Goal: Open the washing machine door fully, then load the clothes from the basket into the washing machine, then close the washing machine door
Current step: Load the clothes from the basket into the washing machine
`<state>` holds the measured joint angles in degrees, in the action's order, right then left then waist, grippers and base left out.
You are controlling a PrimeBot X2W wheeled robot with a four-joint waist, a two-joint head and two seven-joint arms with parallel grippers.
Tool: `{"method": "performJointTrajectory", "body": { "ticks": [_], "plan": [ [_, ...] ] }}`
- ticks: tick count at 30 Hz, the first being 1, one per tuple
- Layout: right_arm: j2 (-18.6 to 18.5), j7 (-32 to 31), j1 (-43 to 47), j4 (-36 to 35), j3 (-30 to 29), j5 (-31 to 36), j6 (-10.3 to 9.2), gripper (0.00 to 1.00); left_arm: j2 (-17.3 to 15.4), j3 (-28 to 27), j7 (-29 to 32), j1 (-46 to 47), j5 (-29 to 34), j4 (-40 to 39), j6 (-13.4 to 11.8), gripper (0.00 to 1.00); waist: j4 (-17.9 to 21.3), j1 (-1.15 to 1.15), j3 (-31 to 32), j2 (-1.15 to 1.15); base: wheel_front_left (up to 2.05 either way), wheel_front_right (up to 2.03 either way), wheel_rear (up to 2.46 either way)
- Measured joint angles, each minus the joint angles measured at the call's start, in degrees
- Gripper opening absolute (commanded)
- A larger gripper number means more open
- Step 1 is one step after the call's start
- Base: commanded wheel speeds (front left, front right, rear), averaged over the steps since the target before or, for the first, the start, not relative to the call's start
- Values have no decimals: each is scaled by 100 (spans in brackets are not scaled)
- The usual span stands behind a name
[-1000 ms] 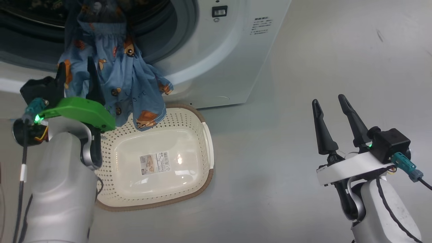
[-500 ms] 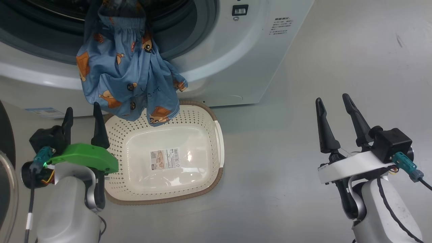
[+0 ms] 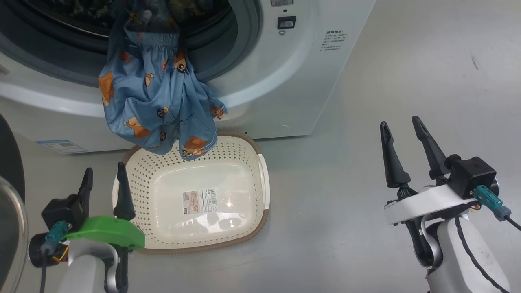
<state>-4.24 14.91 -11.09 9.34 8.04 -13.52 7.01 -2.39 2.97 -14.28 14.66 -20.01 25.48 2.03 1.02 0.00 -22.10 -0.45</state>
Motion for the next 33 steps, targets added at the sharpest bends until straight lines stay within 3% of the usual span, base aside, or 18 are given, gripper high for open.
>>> {"method": "performJointTrajectory", "body": {
  "ticks": [33],
  "plan": [
    [46, 0, 230, 169, -21, 0, -1, 100, -2, -78, 0, -713, 24, -1123, -2, 100, 241, 0, -198, 0, 0, 0, 0]
  ]
}}
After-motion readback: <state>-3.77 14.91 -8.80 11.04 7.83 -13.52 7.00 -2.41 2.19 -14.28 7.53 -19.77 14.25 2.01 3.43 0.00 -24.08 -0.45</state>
